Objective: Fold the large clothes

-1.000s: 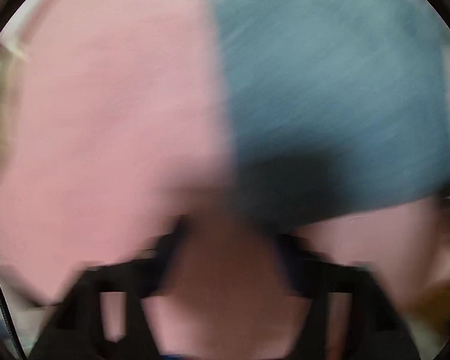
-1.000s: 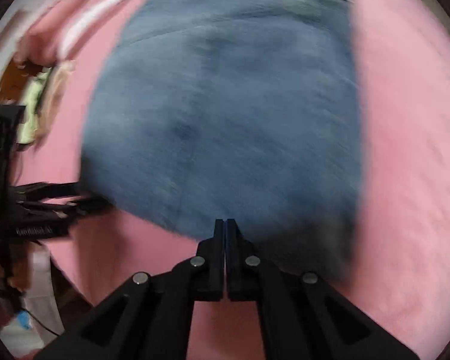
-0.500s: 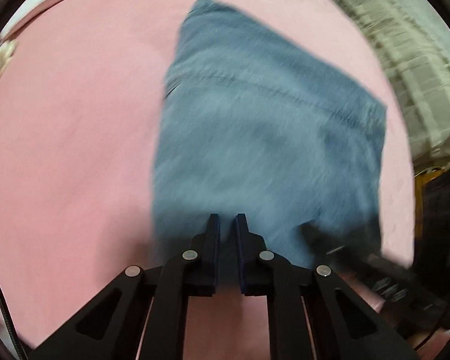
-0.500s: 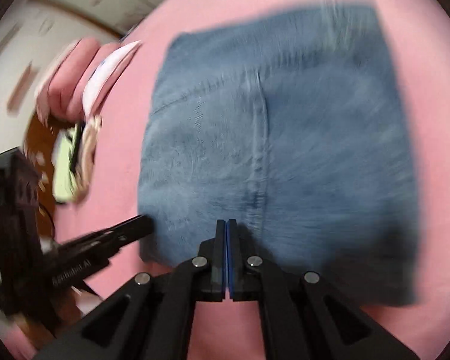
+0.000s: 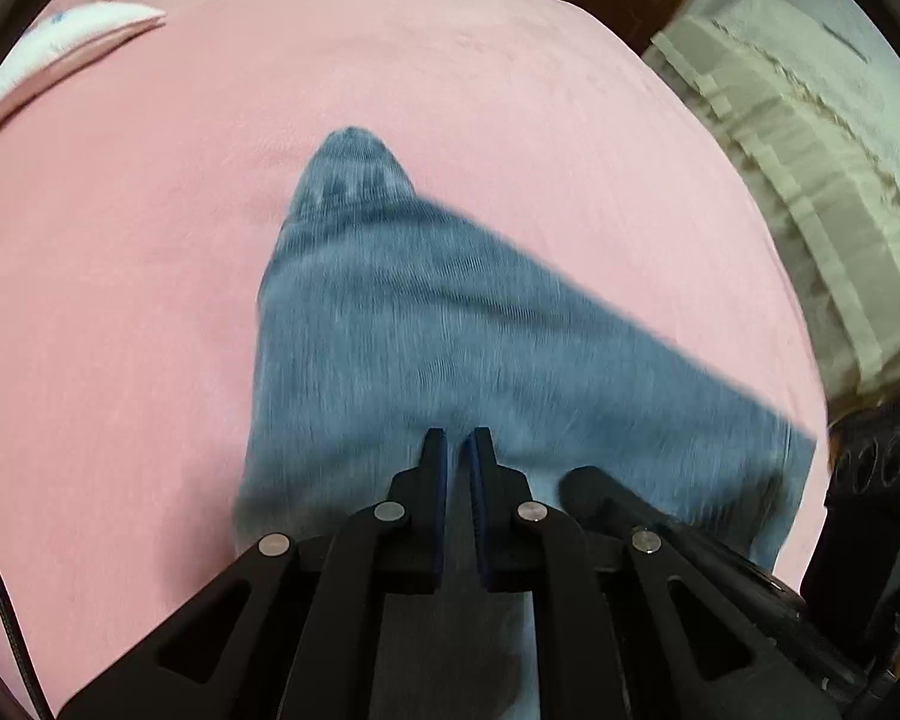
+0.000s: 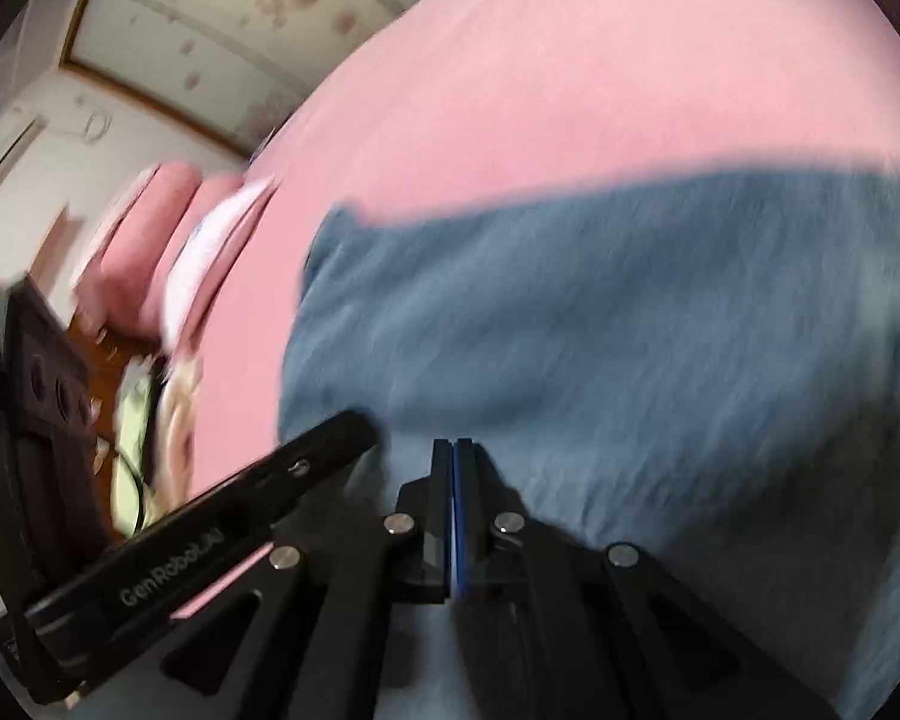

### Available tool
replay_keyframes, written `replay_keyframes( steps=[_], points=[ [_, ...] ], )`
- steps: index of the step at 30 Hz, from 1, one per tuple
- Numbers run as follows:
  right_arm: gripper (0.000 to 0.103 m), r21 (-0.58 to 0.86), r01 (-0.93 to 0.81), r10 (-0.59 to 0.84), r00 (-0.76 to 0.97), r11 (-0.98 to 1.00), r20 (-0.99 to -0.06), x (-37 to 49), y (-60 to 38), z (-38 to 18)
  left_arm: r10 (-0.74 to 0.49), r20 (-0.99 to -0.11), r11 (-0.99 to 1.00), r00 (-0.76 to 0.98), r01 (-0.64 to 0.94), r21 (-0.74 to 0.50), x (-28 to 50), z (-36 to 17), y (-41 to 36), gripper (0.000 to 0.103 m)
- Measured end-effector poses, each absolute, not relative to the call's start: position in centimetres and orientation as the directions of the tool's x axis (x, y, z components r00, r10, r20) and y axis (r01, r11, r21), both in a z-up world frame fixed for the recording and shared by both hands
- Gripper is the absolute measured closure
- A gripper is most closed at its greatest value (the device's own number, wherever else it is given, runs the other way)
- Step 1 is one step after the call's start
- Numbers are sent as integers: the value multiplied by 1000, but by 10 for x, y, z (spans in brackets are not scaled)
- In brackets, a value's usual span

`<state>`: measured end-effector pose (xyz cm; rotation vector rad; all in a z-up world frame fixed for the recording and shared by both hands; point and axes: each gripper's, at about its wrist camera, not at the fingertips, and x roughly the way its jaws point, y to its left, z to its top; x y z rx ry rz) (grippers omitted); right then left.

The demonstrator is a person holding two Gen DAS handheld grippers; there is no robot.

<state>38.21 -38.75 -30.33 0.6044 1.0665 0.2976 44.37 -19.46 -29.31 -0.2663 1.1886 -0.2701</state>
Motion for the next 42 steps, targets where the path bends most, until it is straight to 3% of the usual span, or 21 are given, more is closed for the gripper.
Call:
replay_keyframes(
  steps=[8, 11, 13, 17, 21, 24, 26, 30, 33, 38, 42],
  points=[
    [103, 555, 109, 437, 501, 825, -747, 405, -441, -298, -335, -860, 933, 384, 4, -361, 480, -303, -177, 102],
    [103, 480, 133, 342, 542, 867, -767, 388, -467, -288, -229, -875, 961, 426, -46, -274, 487, -299, -159, 102],
    [103, 507, 151, 347, 565, 848, -749, 376, -492, -281, -201, -888, 962, 413, -87, -258, 491, -297, -148, 102],
    [103, 489, 136, 313, 616, 862, -723, 368, -507, -255, -242, -903, 957, 354, -66, -282, 487, -285, -149, 100],
    [103, 568, 18, 472, 535, 823, -701, 363, -476, -251, -334, -897, 935, 288, -19, -354, 457, -280, -179, 99],
    [103, 627, -21, 579, 409, 779, -705, 360, -432, -275, -285, -925, 956, 251, 3, -294, 423, -294, -204, 98],
    [103, 560, -20, 534, 333, 828, -777, 357, -408, -297, -251, -922, 967, 295, 28, -254, 413, -298, -209, 98],
    [103, 533, 28, 480, 397, 846, -782, 347, -425, -304, -208, -924, 978, 320, 76, -193, 408, -295, -211, 101],
    [103, 436, 147, 333, 447, 888, -830, 335, -459, -299, -203, -924, 979, 325, 63, -193, 407, -290, -204, 101],
    [103, 336, 256, 215, 406, 906, -888, 308, -494, -291, -108, -950, 994, 293, 15, -109, 389, -277, -193, 98],
    [103, 377, 312, 266, 343, 872, -901, 280, -501, -291, -107, -963, 994, 247, 32, -102, 347, -275, -192, 96]
  ],
)
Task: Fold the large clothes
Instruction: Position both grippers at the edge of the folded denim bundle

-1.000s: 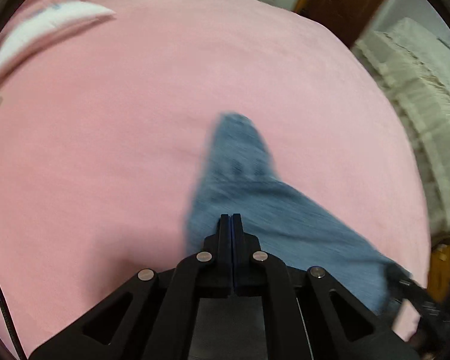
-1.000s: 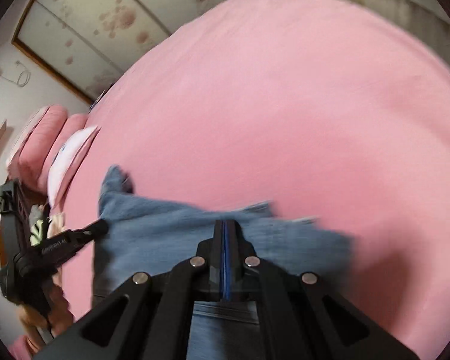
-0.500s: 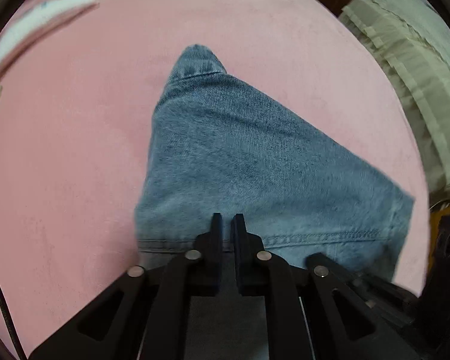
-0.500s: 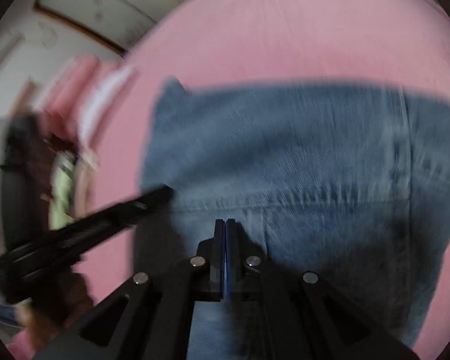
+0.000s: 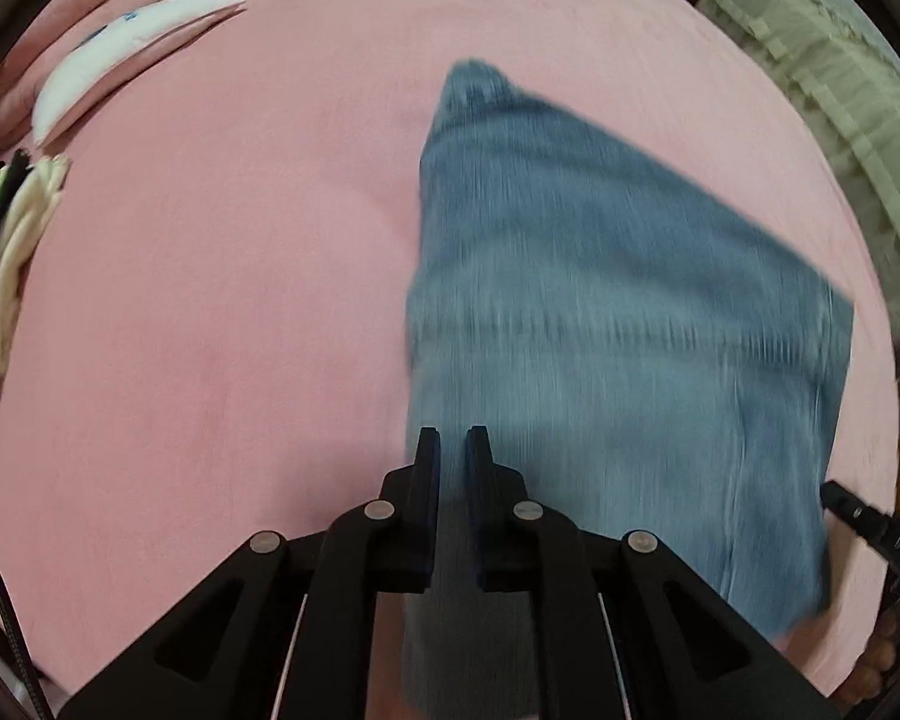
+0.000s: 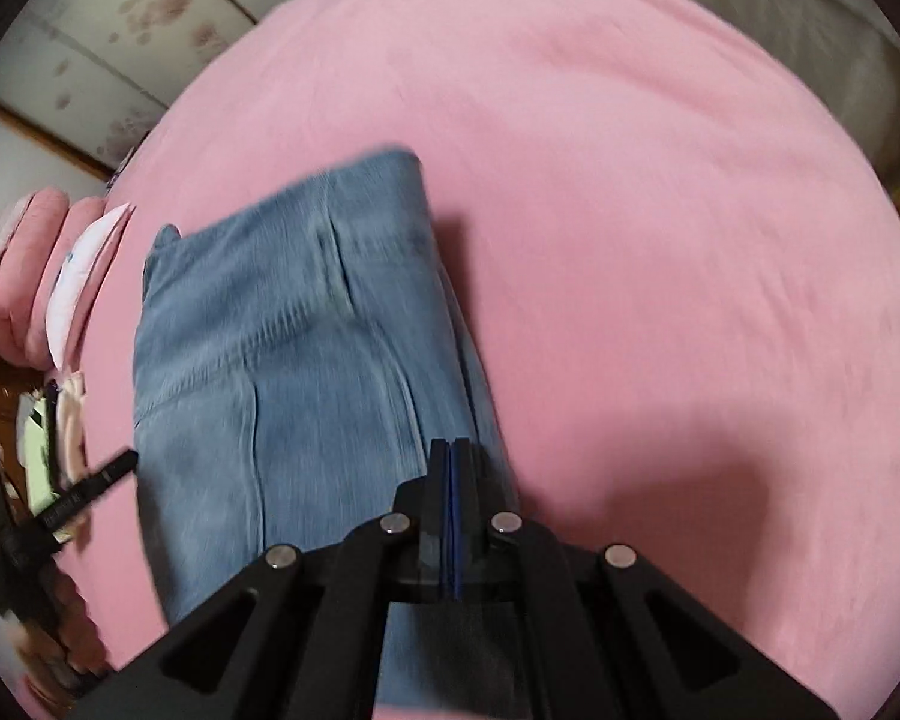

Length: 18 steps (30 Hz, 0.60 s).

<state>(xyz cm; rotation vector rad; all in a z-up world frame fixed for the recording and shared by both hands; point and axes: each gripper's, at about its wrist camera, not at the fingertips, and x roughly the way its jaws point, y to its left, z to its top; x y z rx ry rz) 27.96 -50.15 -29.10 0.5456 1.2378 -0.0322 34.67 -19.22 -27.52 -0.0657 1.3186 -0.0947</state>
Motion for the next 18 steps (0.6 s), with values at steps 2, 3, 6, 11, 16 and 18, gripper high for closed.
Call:
replay_keyframes(
  steps=[2, 3, 6, 11, 16, 18],
  points=[
    [100, 369, 337, 268, 309, 866, -913, 261, -499, -287, -73, -974, 997, 215, 41, -66, 320, -273, -194, 90],
    [100, 356, 345, 260, 296, 868, -919, 252, -495, -287, -62, -977, 998, 204, 41, -55, 309, -271, -190, 89],
    [100, 289, 356, 209, 246, 889, -947, 233, -476, -275, -66, -987, 997, 144, 42, -61, 276, -262, -179, 72],
    [97, 219, 281, 175, 173, 934, -969, 223, -442, -257, -107, -994, 993, 34, 44, -106, 254, -252, -188, 48],
    [77, 174, 181, 150, 134, 968, -980, 223, -409, -244, -72, -994, 991, 80, 122, -62, 246, -227, -205, 29],
    [64, 158, 164, 134, 145, 974, -980, 223, -402, -239, -60, -993, 989, 98, 137, -46, 249, -214, -210, 28]
  ],
)
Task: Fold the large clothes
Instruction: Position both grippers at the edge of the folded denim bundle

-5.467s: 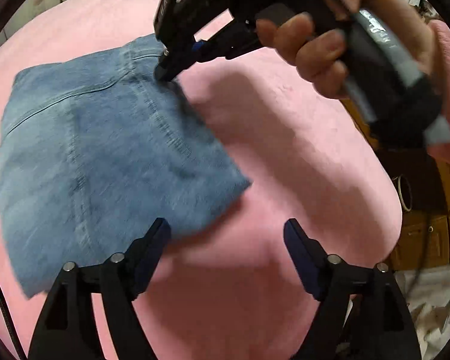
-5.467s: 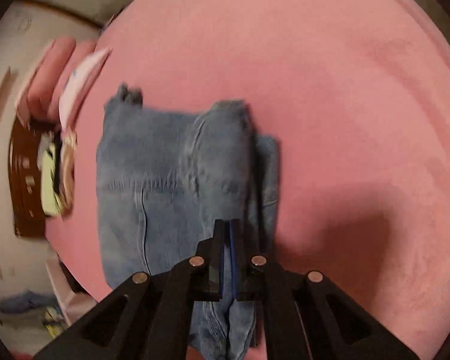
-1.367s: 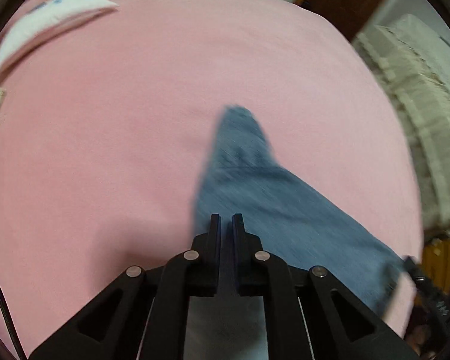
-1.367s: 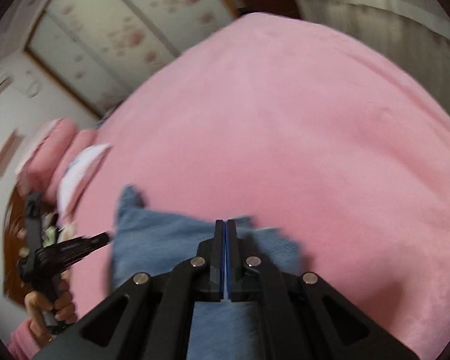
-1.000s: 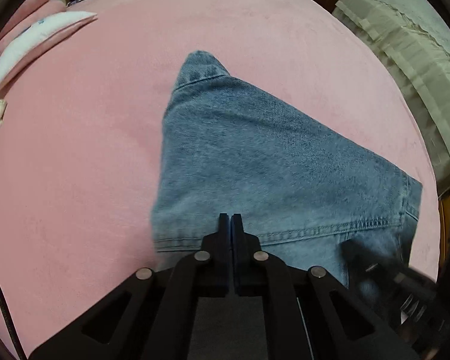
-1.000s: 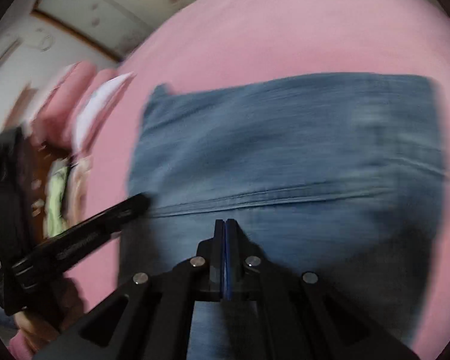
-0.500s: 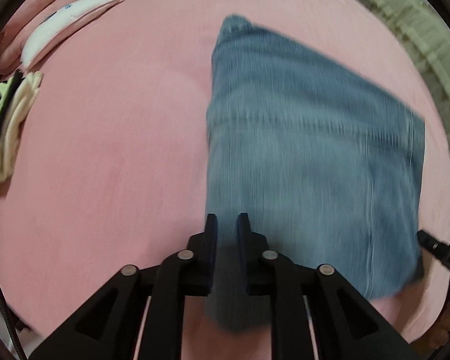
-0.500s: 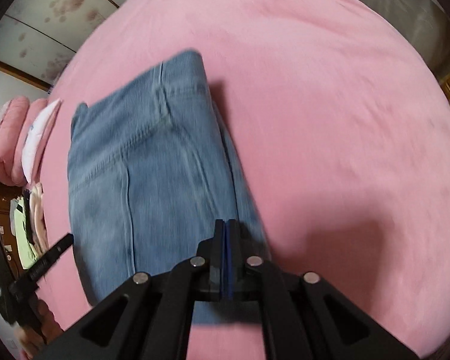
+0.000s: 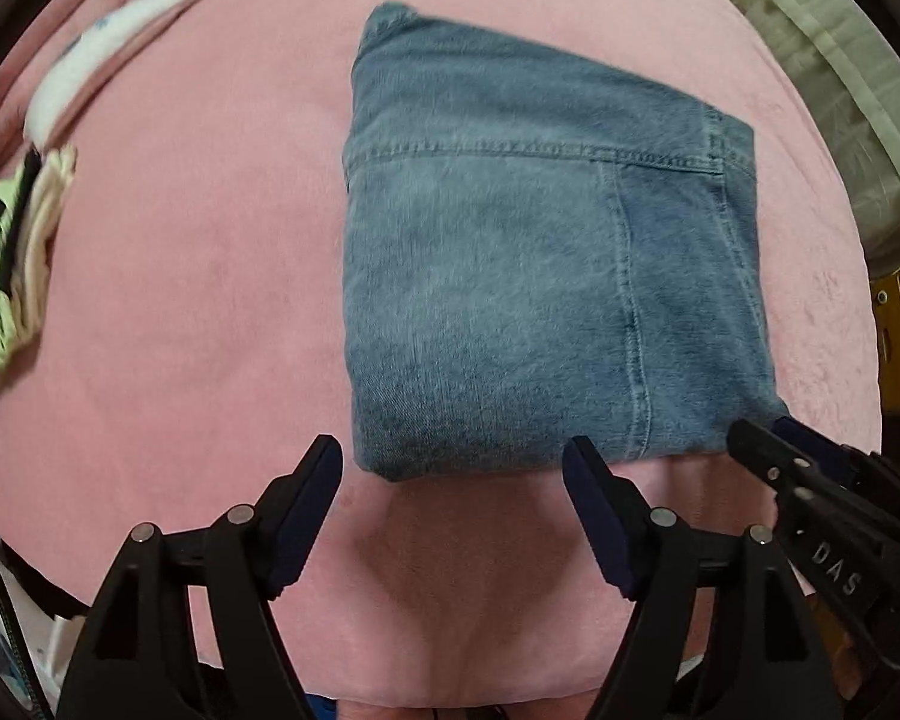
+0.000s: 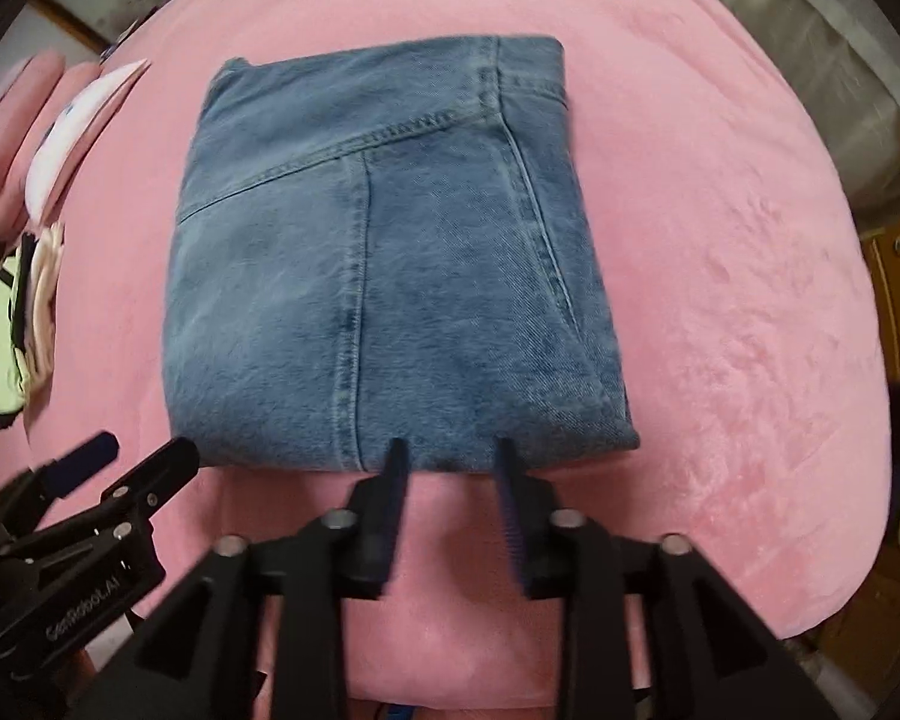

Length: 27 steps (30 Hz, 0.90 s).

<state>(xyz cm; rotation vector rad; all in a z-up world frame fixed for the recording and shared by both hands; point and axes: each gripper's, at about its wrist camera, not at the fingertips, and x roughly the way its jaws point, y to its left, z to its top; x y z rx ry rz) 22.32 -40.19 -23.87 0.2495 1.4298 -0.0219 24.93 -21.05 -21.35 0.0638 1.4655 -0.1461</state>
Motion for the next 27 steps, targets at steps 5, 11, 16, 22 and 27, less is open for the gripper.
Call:
replay_keyframes(
  steps=[5, 11, 16, 22, 27],
  points=[
    [44, 160, 155, 135, 156, 975, -978, 227, -401, -229, -56, -991, 986, 121, 161, -36, 253, -198, -215, 21],
    [44, 163, 173, 140, 138, 971, -981, 235, -407, -228, -68, -991, 988, 112, 144, -51, 261, -201, -213, 21],
    [43, 178, 177, 152, 153, 968, -976, 236, -413, -233, -79, -991, 990, 108, 121, -66, 270, -215, -210, 21],
    [43, 196, 204, 169, 142, 959, -975, 239, -429, -261, -122, -990, 991, 73, 68, -117, 287, -248, -194, 21],
    [43, 184, 218, 144, 186, 959, -972, 249, -457, -277, -145, -988, 989, 53, 16, -145, 306, -273, -175, 21]
  ],
)
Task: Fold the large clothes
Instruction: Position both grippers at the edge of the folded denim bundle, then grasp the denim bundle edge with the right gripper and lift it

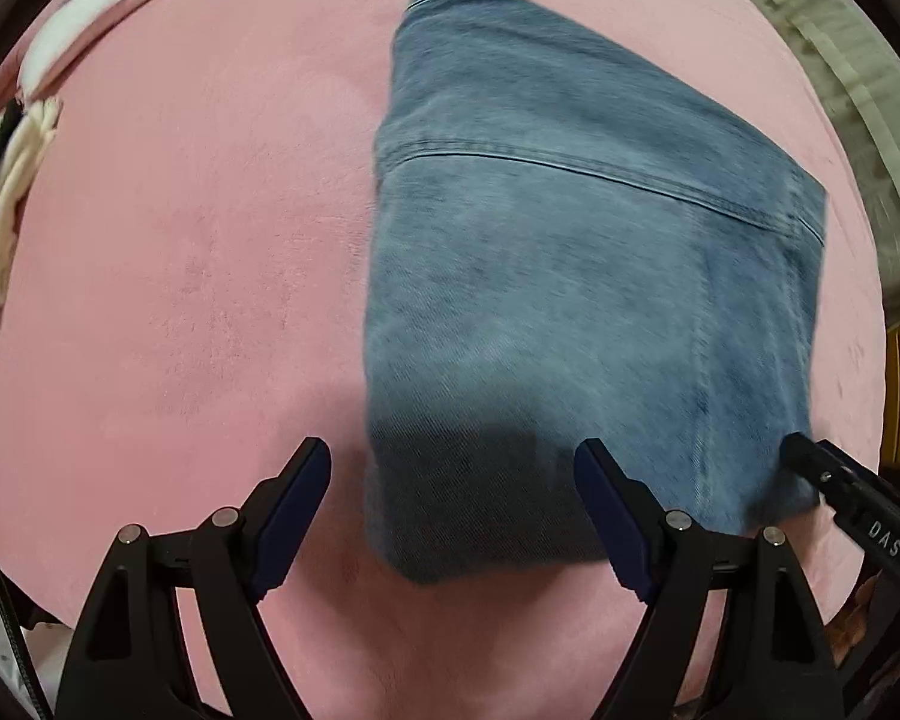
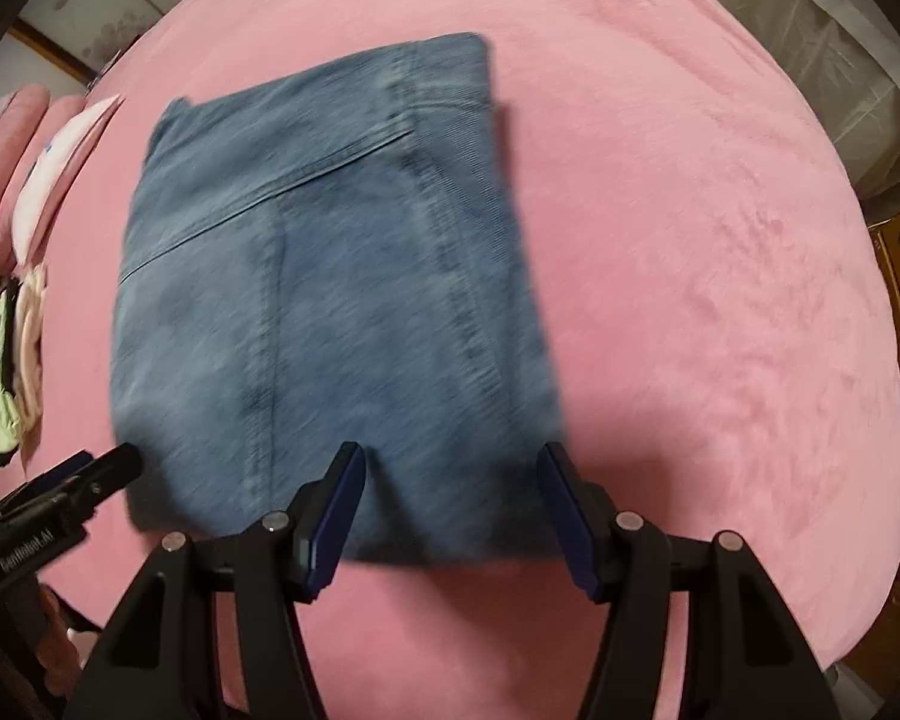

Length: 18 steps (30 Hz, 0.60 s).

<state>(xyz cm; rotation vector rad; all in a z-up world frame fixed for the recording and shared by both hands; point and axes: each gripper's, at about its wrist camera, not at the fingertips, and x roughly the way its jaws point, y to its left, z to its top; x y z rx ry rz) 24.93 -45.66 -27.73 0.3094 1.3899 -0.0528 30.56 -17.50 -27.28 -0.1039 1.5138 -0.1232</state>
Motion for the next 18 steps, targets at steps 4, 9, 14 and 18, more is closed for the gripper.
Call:
replay_keyframes(
  steps=[4, 9, 14, 18],
  points=[
    [36, 258, 184, 223, 191, 949, -956, 268, -479, -295, -192, -981, 981, 11, -16, -192, 322, -289, -164, 21],
    [33, 450, 161, 413, 219, 878, -884, 296, -504, -320, -227, -974, 973, 21, -37, -227, 343, -303, -157, 20],
    [24, 613, 235, 572, 224, 754, -789, 327, -525, -342, -259, -965, 965, 48, -35, -261, 364, -310, -153, 17],
    [24, 685, 198, 646, 231, 701, -728, 346, -526, -346, -285, -956, 958, 61, -13, -287, 377, -316, -152, 15]
  ],
)
